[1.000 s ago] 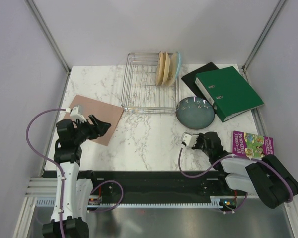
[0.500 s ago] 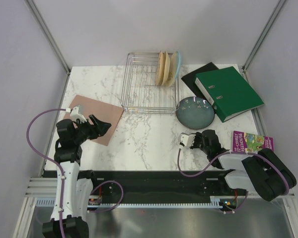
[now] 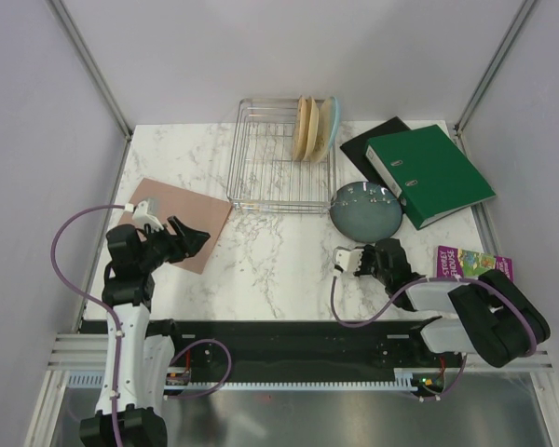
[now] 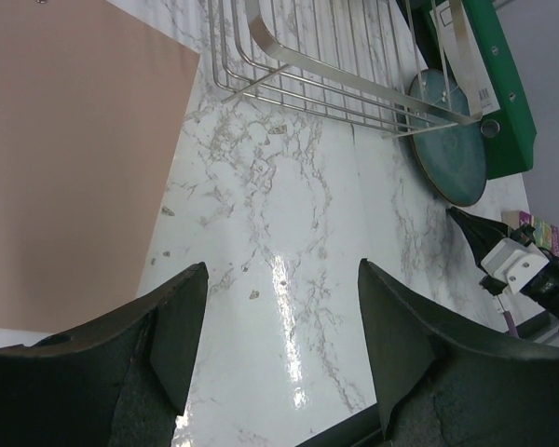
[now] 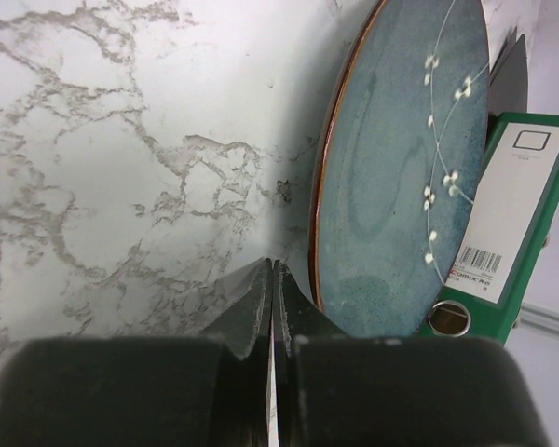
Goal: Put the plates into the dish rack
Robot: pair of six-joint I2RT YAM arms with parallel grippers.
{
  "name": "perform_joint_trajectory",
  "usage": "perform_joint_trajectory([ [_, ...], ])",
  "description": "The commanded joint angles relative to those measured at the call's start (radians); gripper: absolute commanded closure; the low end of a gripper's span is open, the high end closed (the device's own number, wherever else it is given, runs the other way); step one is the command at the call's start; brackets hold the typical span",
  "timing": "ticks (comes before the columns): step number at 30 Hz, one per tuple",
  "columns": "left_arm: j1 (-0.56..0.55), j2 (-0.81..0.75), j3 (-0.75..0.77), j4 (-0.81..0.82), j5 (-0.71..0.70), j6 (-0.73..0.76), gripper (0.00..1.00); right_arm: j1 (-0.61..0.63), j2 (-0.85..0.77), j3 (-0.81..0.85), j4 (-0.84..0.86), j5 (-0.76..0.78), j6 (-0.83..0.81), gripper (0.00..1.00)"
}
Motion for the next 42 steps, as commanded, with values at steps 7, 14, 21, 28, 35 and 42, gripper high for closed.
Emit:
perform_joint_trajectory([
  [7, 0.007, -0.026, -0.002, 0.039, 0.025, -0.042, 0.28, 0.011, -0.233, -0.018, -0.308, 0.006, -0.049, 1.0],
  [14, 0.007, -0.006, 0.016, 0.042, 0.026, -0.088, 0.28, 0.109, -0.685, -0.082, -0.671, -0.053, -0.12, 1.0],
  [21, 0.005, 0.013, -0.001, 0.059, 0.026, -0.094, 0.28, 0.124, -0.622, -0.127, -0.473, -0.029, -0.151, 0.58],
  [28, 0.009, 0.019, -0.022, 0.068, 0.028, -0.086, 0.28, 0.123, -0.245, -0.056, -0.169, 0.065, -0.123, 0.53],
  [35, 0.007, 0.03, -0.028, 0.083, 0.029, -0.088, 0.28, 0.123, -0.045, 0.048, -0.05, 0.077, -0.12, 0.52],
  [42, 0.007, 0.036, -0.033, 0.086, 0.023, -0.083, 0.28, 0.113, 0.19, 0.149, 0.034, 0.132, -0.099, 0.53],
])
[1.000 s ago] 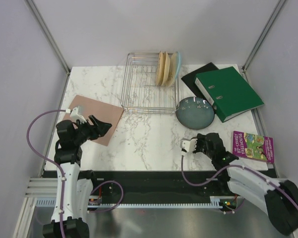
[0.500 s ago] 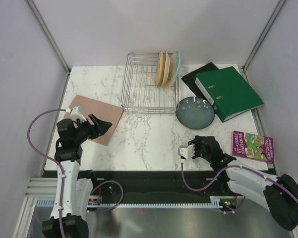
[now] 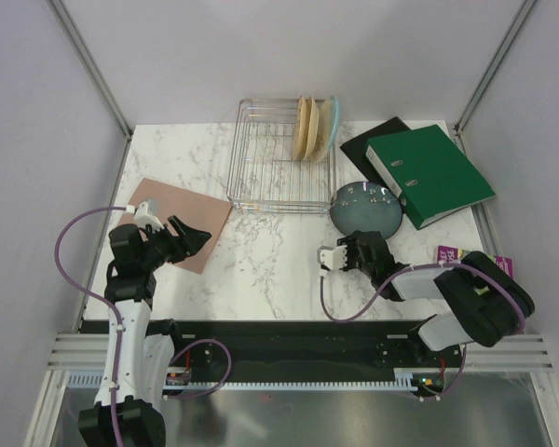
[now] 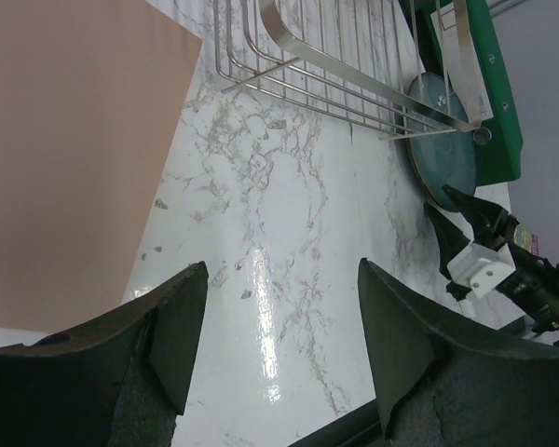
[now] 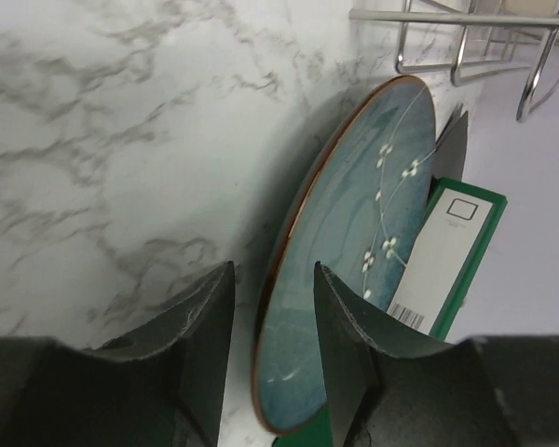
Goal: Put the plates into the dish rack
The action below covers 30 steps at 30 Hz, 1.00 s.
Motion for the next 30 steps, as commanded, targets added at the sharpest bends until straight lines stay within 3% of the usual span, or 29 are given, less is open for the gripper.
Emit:
perform_joint_trajectory([
  [1, 0.005, 0.0, -0.003, 0.037, 0.02, -0.02, 0.28, -0.005, 0.111, 0.045, 0.061, 0.024, 0.028, 0.55],
  [3, 0.005, 0.002, -0.003, 0.038, 0.02, -0.018, 0.28, -0.005, 0.13, 0.051, 0.052, 0.03, 0.025, 0.66],
  [4, 0.007, 0.003, -0.003, 0.038, 0.02, -0.02, 0.28, -0.005, 0.126, 0.048, 0.046, 0.028, 0.023, 0.83],
  [6, 0.007, 0.003, -0.003, 0.041, 0.02, -0.02, 0.28, 0.003, 0.087, 0.033, 0.029, 0.044, 0.037, 1.0],
  [10, 0.007, 0.002, -0.011, 0.061, 0.023, -0.031, 0.28, 0.029, -0.047, -0.012, -0.089, 0.064, 0.061, 1.0],
  [20, 0.007, 0.031, -0.034, 0.104, 0.032, -0.138, 0.27, 0.127, -0.592, -0.116, -0.668, -0.103, -0.034, 1.0],
  [25, 0.004, 0.063, -0.057, 0.109, 0.156, -0.204, 0.26, 0.149, -0.793, -0.213, -0.727, -0.319, -0.224, 1.0],
  [30, -0.013, 0.086, -0.051, 0.11, 0.213, -0.216, 0.27, 0.159, -0.703, -0.251, -0.622, -0.485, -0.408, 1.0],
])
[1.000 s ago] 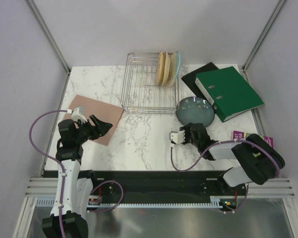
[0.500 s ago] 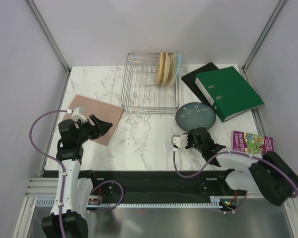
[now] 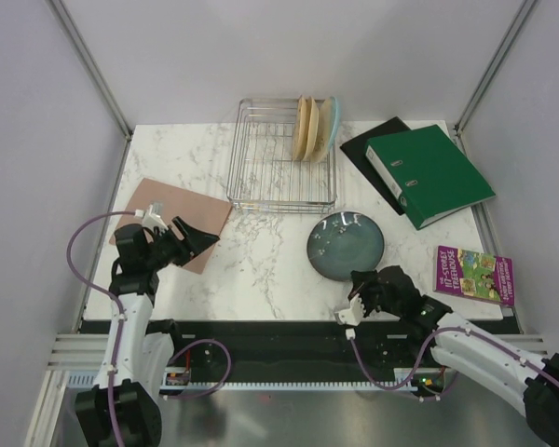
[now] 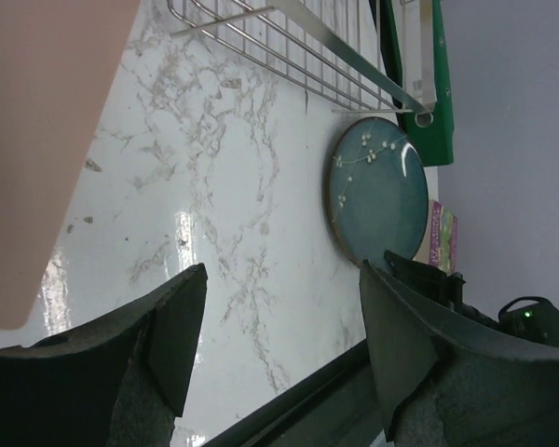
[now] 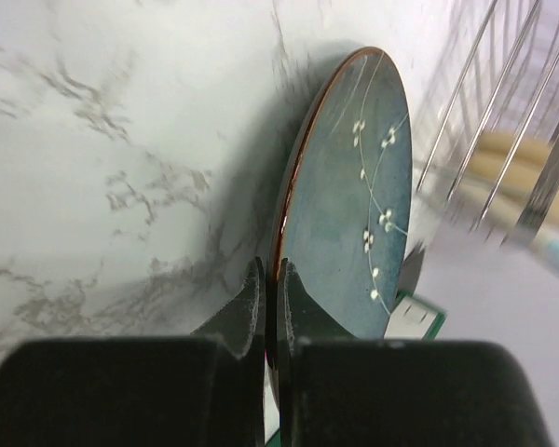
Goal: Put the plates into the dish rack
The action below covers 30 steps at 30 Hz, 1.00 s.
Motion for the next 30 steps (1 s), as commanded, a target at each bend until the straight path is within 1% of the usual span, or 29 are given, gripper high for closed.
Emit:
perform_joint_trajectory([
  [1, -0.013, 0.014, 0.0, 0.032, 0.107, -0.064, 0.27, 0.023, 0.116, -0.041, 0.022, -0.284, -0.224, 1.0],
  [2, -0.017, 0.015, -0.002, 0.029, 0.108, -0.067, 0.27, 0.028, 0.15, -0.038, 0.047, -0.296, -0.248, 1.0],
  [4, -0.017, 0.02, -0.002, 0.02, 0.105, -0.064, 0.27, 0.03, 0.241, -0.012, 0.042, -0.342, -0.325, 1.0],
  [6, -0.019, 0.023, 0.004, 0.02, 0.098, -0.057, 0.27, 0.033, 0.29, 0.011, -0.011, -0.379, -0.371, 1.0],
  [7, -0.02, 0.029, 0.007, 0.018, 0.095, -0.055, 0.27, 0.036, 0.299, 0.031, -0.065, -0.413, -0.432, 1.0],
  [8, -0.02, 0.032, 0.01, 0.02, 0.091, -0.055, 0.27, 0.036, 0.304, 0.034, -0.076, -0.434, -0.454, 1.0],
  [11, -0.02, 0.041, 0.026, 0.02, 0.081, -0.048, 0.27, 0.039, 0.305, 0.042, -0.074, -0.5, -0.469, 0.97],
  [12, -0.022, 0.043, 0.03, 0.02, 0.079, -0.048, 0.27, 0.039, 0.307, 0.055, -0.068, -0.511, -0.456, 0.82],
  [13, -0.022, 0.041, 0.035, 0.018, 0.082, -0.04, 0.27, 0.039, 0.305, 0.06, -0.061, -0.525, -0.442, 0.71],
  [15, -0.02, 0.046, 0.047, 0.006, 0.084, -0.032, 0.27, 0.039, 0.302, 0.063, 0.004, -0.53, -0.374, 0.55],
  [17, -0.02, 0.052, 0.052, -0.003, 0.09, -0.021, 0.27, 0.039, 0.305, 0.063, 0.03, -0.511, -0.36, 0.49],
  [18, -0.02, 0.053, 0.055, -0.003, 0.093, -0.02, 0.27, 0.039, 0.302, 0.075, 0.03, -0.49, -0.345, 0.44],
  [20, -0.022, 0.063, 0.056, -0.006, 0.093, -0.015, 0.27, 0.039, 0.28, 0.086, 0.021, -0.461, -0.28, 0.43],
  [21, -0.023, 0.072, 0.053, -0.005, 0.093, -0.015, 0.27, 0.039, 0.263, 0.103, 0.01, -0.433, -0.246, 0.39],
  [24, -0.066, 0.095, 0.047, 0.003, 0.087, 0.003, 0.27, 0.039, 0.181, 0.17, -0.126, -0.369, -0.144, 0.33],
  [25, -0.091, 0.103, 0.049, 0.007, 0.081, 0.033, 0.28, 0.039, 0.16, 0.193, -0.24, -0.359, -0.124, 0.32],
  [26, -0.145, 0.11, 0.05, 0.012, 0.07, 0.055, 0.28, 0.039, 0.11, 0.216, -0.295, -0.347, -0.092, 0.31],
  [27, -0.178, 0.13, 0.05, 0.018, 0.061, 0.081, 0.28, 0.039, 0.085, 0.258, -0.345, -0.34, -0.045, 0.31],
  [28, -0.221, 0.139, 0.05, 0.021, 0.05, 0.13, 0.28, 0.04, 0.062, 0.279, -0.435, -0.324, -0.017, 0.3],
  [29, -0.279, 0.152, 0.044, 0.021, 0.03, 0.144, 0.28, 0.039, 0.014, 0.296, -0.456, -0.313, 0.026, 0.3],
  [30, -0.304, 0.168, 0.038, 0.027, 0.024, 0.153, 0.28, 0.039, -0.007, 0.337, -0.455, -0.301, 0.181, 0.29],
])
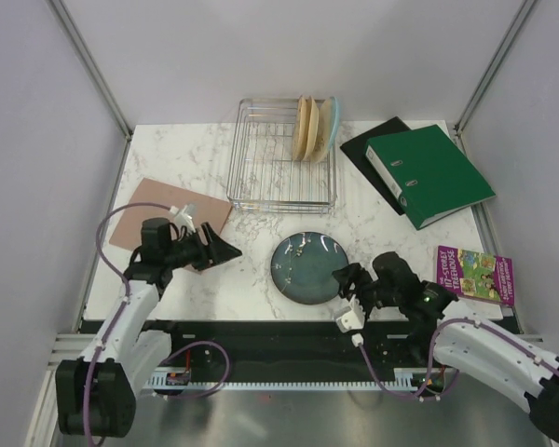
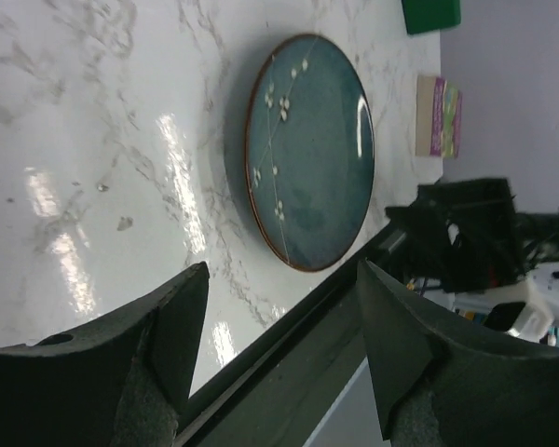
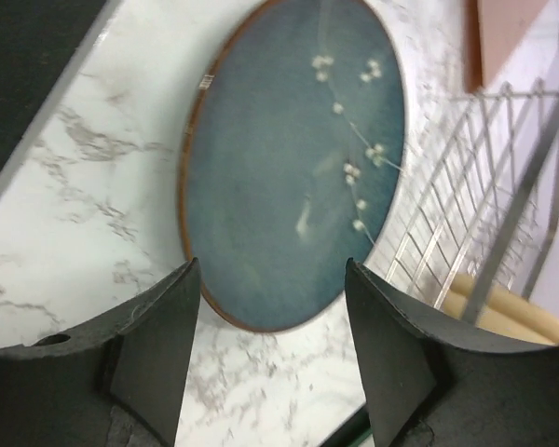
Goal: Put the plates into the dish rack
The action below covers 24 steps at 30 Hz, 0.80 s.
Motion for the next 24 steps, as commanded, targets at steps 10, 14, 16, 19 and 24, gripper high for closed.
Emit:
perform_joint_trajectory([
  [10, -0.298, 0.277, -0.056, 0.302, -0.146, 0.095, 0.36, -0.057, 0.278, 0.454, -0.024, 0.168, 1.541, 0.31],
  [14, -0.338, 0.412, -0.024, 0.409, -0.164, 0.086, 0.38, -0.156, 0.353, 0.436, 0.15, 0.062, 1.814, 0.31],
  [16, -0.355, 0.458, -0.015, 0.448, -0.166, 0.071, 0.38, -0.271, 0.398, 0.421, 0.185, 0.026, 1.905, 0.31],
  [19, -0.369, 0.533, 0.008, 0.489, -0.159, 0.057, 0.39, -0.398, 0.434, 0.365, 0.213, -0.018, 2.043, 0.31],
  [24, -0.381, 0.639, 0.039, 0.561, -0.12, 0.032, 0.4, -0.511, 0.491, 0.295, 0.242, -0.046, 2.101, 0.32],
])
